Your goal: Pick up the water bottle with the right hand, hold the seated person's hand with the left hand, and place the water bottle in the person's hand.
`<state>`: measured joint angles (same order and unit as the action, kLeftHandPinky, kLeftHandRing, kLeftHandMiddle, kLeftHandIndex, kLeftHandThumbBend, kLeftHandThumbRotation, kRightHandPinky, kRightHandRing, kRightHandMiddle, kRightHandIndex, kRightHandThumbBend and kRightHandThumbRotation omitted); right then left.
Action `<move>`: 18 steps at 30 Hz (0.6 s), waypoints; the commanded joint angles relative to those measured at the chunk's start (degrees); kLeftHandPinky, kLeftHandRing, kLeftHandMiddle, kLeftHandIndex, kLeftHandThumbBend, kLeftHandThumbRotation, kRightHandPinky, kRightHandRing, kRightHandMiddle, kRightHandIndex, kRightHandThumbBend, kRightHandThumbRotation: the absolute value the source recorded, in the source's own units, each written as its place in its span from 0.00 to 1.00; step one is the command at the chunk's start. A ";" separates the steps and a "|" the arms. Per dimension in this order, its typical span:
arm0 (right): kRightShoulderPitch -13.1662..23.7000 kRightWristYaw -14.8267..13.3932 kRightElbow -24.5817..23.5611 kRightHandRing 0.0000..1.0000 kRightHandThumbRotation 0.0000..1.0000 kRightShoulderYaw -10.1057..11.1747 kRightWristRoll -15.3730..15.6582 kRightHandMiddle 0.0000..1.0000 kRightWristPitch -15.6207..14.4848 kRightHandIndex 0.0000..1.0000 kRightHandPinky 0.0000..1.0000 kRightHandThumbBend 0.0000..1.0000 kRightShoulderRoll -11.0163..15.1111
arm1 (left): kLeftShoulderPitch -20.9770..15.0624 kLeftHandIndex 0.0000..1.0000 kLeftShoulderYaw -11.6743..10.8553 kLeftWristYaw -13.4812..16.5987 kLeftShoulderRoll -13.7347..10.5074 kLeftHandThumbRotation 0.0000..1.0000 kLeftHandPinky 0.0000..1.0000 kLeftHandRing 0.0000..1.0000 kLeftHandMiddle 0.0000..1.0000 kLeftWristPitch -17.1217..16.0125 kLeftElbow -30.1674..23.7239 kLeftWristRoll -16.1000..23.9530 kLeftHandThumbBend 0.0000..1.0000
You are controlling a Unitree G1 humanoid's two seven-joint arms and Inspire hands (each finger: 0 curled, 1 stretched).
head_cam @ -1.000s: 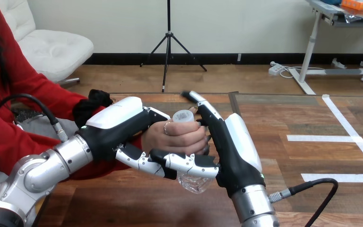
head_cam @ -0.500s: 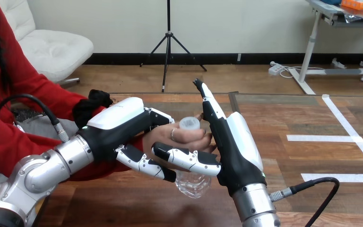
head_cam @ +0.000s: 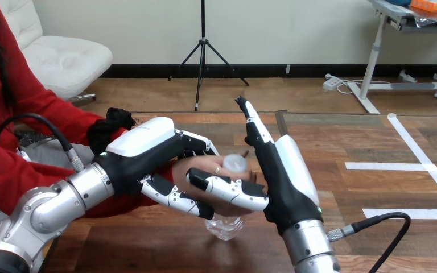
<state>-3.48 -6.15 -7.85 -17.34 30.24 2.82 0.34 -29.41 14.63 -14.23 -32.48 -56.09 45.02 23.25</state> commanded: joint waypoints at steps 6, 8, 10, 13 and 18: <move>1.90 0.30 -4.06 1.00 0.67 1.75 -1.47 1.00 0.46 1.00 0.93 1.00 0.78 | -1.81 0.80 -0.64 1.95 0.39 0.52 0.63 0.70 0.75 -1.36 -0.79 0.44 1.00; 1.71 0.08 -4.12 1.00 0.67 1.92 -1.46 1.00 0.65 1.00 0.93 1.00 1.00 | -1.70 0.82 -0.62 2.01 0.27 0.53 0.65 0.72 0.76 -1.49 -0.66 0.48 1.00; 1.58 -0.27 -4.07 1.00 0.66 2.03 -1.33 1.00 0.92 1.00 0.94 1.00 1.15 | -1.56 0.84 -0.61 2.05 0.16 0.54 0.67 0.74 0.79 -1.52 -0.62 0.51 1.00; 1.27 -0.47 -3.74 1.00 0.66 2.55 -2.14 1.00 1.91 1.00 0.95 1.00 1.45 | -1.48 0.87 -0.56 2.40 0.07 0.55 0.70 0.77 0.82 -2.00 -0.17 0.72 1.00; 0.72 -0.79 -3.18 1.00 0.66 3.41 -2.78 0.99 3.22 1.00 0.97 1.00 2.22 | -1.22 0.92 -0.50 3.16 -0.23 0.56 0.75 0.82 0.87 -2.96 0.72 1.30 1.00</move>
<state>-3.76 -5.93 -9.53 -15.82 28.68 4.03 1.64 -29.34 14.63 -12.82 -32.46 -57.87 45.15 24.02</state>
